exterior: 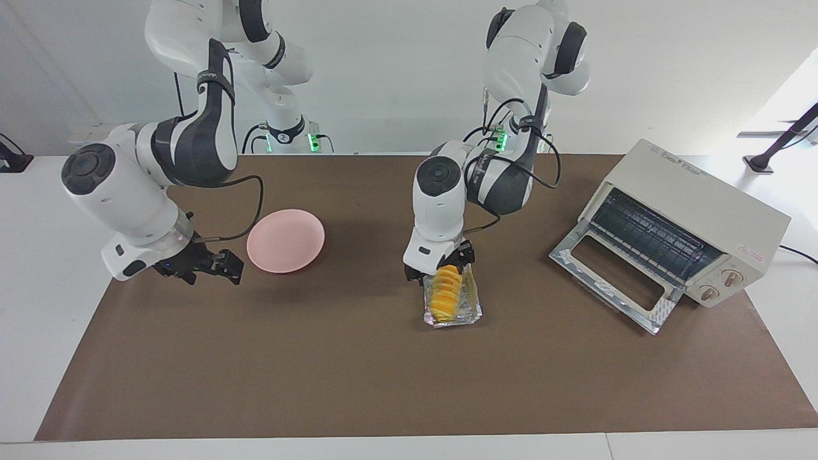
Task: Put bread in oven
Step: 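Grasp the foil tray with the left gripper while the right gripper withdraws, then carry the foil tray with the left gripper into the toaster oven opening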
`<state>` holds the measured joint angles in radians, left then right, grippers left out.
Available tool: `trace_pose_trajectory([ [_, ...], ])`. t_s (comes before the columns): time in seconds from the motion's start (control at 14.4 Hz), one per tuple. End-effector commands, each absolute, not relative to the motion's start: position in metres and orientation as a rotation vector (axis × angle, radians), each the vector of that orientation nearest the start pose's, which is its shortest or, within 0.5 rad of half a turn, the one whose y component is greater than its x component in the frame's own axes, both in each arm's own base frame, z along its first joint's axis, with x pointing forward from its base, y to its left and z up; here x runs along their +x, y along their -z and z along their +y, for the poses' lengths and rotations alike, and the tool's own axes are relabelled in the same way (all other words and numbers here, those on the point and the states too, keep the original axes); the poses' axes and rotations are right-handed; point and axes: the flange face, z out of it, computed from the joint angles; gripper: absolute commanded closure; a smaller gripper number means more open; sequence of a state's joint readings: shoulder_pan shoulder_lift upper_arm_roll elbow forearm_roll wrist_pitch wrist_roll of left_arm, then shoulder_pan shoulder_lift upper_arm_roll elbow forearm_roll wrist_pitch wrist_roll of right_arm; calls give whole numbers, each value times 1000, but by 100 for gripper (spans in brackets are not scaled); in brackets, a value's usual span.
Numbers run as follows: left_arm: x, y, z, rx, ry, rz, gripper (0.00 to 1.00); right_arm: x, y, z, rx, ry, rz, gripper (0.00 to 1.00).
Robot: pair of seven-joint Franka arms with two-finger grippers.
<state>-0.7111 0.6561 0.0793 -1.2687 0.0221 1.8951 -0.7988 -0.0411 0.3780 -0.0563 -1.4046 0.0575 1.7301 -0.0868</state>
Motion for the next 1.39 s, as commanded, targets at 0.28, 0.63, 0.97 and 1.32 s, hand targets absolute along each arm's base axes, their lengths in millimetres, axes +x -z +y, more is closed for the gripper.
trace_pose_trajectory([
  [0.28, 561, -334, -452, -3040, 30, -209, 20, 606, -562, -96, -3130, -134, -68, 0],
  [0.63, 549, -321, -449, -3028, 21, -192, 47, 560, -612, -95, -3126, -145, -45, 0],
  [0.97, 554, -323, -443, -3021, 25, -204, 100, 521, -628, -93, -3161, -133, -40, 0],
  [1.32, 572, -350, -420, -2985, 18, -256, 100, 520, -621, -86, -3168, -103, 25, 0],
])
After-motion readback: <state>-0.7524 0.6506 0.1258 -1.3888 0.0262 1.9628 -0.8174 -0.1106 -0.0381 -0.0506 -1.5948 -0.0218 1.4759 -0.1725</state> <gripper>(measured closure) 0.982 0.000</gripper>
